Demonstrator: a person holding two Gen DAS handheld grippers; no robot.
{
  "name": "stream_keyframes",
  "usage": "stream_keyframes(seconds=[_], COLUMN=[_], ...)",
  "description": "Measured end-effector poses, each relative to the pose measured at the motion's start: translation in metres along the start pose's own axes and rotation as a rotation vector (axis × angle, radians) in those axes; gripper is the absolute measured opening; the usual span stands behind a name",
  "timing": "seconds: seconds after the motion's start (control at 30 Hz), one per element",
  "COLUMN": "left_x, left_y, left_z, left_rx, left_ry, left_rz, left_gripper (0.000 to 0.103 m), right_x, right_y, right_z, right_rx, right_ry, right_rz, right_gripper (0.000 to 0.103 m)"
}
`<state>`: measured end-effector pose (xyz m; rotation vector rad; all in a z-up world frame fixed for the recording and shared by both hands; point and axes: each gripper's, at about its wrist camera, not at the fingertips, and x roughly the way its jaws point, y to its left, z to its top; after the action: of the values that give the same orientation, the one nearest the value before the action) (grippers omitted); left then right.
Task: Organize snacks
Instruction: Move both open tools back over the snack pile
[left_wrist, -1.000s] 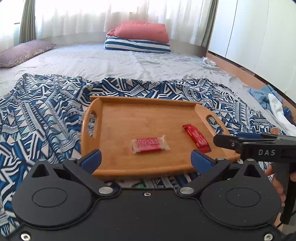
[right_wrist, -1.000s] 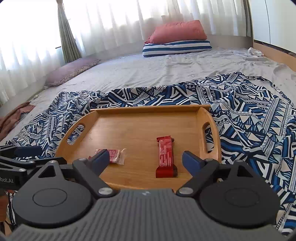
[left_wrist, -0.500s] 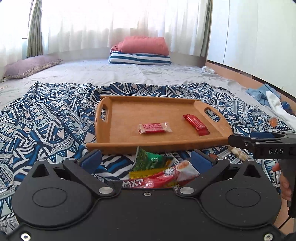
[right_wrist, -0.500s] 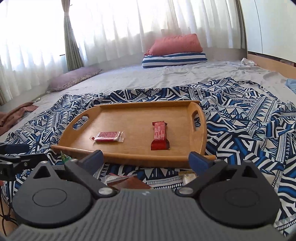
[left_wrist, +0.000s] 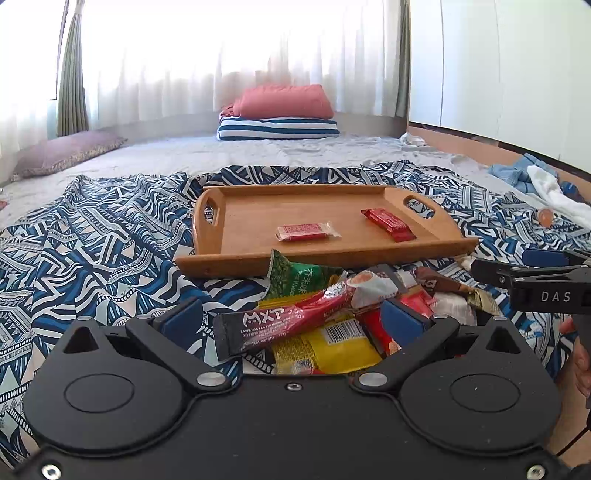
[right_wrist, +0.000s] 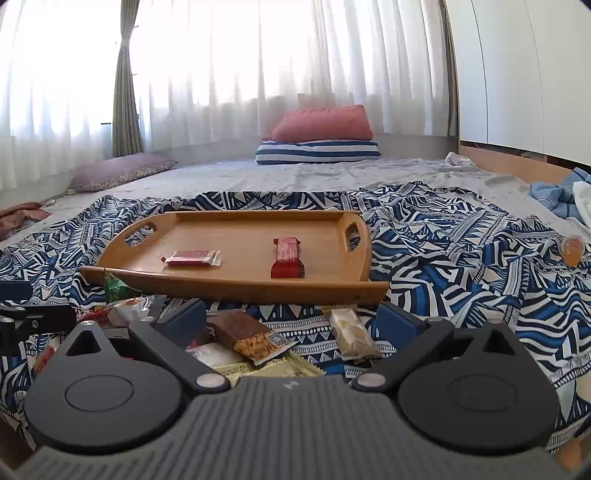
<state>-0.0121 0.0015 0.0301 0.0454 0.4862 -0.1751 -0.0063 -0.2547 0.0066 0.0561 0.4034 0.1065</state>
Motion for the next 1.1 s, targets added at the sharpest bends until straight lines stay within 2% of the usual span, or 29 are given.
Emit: stream_keyframes(seconds=[0.17, 0.27, 0.53, 0.6, 0.73, 0.87, 1.1], left_x=[-0.004, -0.006, -0.008, -0.008, -0.007, -0.008, -0.013], left_y=[-0.006, -0.009, -0.027, -0.033, -0.030, -0.026, -0.040], left_z=[-0.015, -0.025, -0.047, -0.051, -0.050, -0.050, -0.054], left_rx=[0.003, -0.002, 0.060, 0.075, 0.041, 0.013, 0.130], left_ry=[-0.002, 0.003, 0.016, 0.011, 0.020, 0.030, 0.019], left_rz=[-0.003, -0.006, 0.020, 0.027, 0.018, -0.007, -0.001], left_gripper=[0.103, 0.103, 0.101, 0.099, 0.098, 0.091, 0.088], right_x=[0.000, 0.001, 0.004, 0.010, 0.011, 0.013, 0.015], right_y=[0.003, 0.009, 0.022, 0.025, 0.029, 0.028, 0.030], right_z=[-0.014, -0.021, -0.039, -0.044, -0.048, -0.047, -0.050], right_rx=[0.014, 0.006, 0.020, 0.011, -0.023, -0.015, -0.021], right_ry=[0.011, 0.001, 0.010, 0.049, 0.033, 0.038, 0.032], right_rz=[-0.046, -0.126, -0.218, -0.228, -0.228, -0.219, -0.226], right_gripper=[0.103, 0.103, 0.103, 0.103, 0.103, 0.103, 0.103])
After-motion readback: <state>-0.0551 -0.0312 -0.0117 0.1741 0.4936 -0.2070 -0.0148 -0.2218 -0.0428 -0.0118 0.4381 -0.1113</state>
